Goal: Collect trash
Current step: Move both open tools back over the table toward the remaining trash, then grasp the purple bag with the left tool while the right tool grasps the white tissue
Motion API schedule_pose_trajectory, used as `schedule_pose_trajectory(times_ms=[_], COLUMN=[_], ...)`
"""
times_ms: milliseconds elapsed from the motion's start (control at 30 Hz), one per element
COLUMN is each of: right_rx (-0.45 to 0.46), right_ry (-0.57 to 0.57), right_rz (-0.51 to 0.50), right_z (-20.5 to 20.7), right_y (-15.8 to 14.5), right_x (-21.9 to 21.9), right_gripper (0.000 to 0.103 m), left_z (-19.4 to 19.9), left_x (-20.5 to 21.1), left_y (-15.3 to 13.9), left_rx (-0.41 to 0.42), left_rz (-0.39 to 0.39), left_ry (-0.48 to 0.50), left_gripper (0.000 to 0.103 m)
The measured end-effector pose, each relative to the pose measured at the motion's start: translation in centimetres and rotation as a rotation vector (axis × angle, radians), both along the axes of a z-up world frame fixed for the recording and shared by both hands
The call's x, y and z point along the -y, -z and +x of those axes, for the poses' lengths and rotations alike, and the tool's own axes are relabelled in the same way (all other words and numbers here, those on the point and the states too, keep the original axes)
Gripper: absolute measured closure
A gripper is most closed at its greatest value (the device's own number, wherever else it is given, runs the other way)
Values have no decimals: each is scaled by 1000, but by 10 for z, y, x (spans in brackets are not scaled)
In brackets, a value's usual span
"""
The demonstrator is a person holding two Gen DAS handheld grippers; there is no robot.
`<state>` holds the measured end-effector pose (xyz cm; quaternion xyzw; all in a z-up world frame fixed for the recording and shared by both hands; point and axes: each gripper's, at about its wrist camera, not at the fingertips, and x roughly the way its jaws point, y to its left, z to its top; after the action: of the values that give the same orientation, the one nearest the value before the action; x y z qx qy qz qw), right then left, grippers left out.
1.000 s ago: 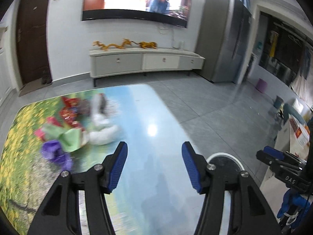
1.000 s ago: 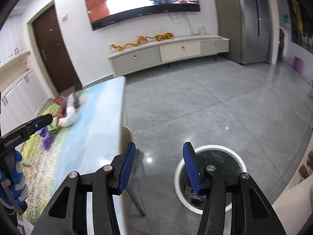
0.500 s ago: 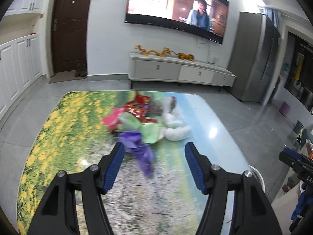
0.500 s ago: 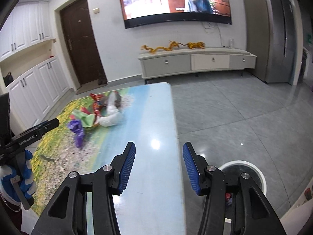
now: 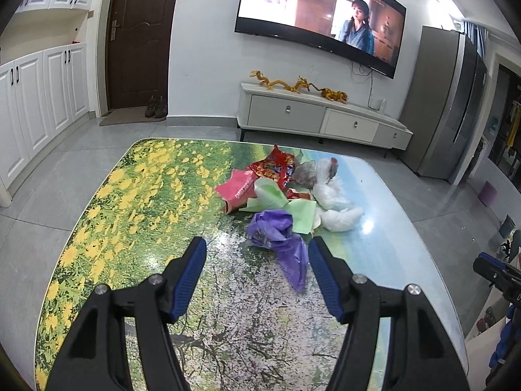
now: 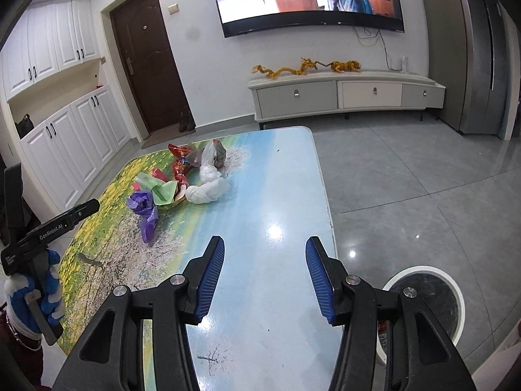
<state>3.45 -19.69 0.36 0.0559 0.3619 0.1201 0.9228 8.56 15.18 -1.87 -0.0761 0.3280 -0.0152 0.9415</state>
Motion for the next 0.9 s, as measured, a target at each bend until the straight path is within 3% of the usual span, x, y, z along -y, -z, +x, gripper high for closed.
schedule_pose_trajectory(times_ms=[233,900], right_rx=[-31,-121], right_ry=[-28,-157], right_rz=[17,54], right_z=[25,112], right_y=[11,54], right_x=[-10,-72], right_gripper=[52,51], left_z=[17,72], left_x=[-5,1], left_y=[8,36], left_rx=[-12,-69], left_rz=[-25,-68], left_ry=[-1,104], left_gripper=[33,32])
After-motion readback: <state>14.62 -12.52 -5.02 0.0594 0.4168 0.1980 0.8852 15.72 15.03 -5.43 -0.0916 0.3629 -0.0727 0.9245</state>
